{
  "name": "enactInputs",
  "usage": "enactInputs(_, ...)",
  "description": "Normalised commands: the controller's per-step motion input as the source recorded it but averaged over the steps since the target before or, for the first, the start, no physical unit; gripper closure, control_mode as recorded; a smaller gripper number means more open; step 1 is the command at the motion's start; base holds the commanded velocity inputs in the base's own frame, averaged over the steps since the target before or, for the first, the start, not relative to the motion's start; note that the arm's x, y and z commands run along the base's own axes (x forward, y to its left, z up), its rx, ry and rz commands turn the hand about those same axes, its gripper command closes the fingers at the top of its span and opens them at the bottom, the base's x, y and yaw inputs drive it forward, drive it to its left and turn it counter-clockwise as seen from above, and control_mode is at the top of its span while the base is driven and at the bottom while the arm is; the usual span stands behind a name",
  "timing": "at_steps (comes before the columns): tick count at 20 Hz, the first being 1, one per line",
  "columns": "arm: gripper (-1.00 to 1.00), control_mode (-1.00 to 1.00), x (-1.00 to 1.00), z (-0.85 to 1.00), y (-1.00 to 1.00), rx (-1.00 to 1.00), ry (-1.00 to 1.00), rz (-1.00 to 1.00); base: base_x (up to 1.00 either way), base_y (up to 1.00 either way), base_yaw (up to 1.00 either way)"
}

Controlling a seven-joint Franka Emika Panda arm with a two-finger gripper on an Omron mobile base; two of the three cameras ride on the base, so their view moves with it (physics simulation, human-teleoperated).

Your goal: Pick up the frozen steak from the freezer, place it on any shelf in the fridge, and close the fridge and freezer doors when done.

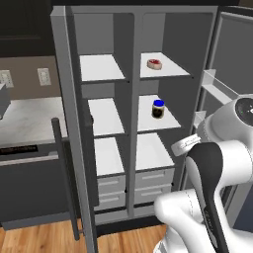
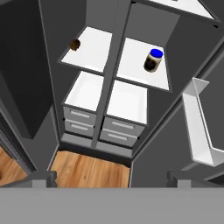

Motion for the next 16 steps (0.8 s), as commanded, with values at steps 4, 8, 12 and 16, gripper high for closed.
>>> enactInputs(4,-1.0,1.0,0.0,0.0,0.0,0.0,0.0,0.0,-0.22,0.0,0.0)
enactInputs(8,-1.0,1.0,0.0,0.0,0.0,0.0,0.0,0.0,-0.36,0.0,0.0)
enactInputs(12,-1.0,1.0,0.0,0.0,0.0,0.0,0.0,0.0,-0.3,0.0,0.0)
enactInputs(16,-1.0,1.0,0.0,0.0,0.0,0.0,0.0,0.0,-0.22,0.0,0.0)
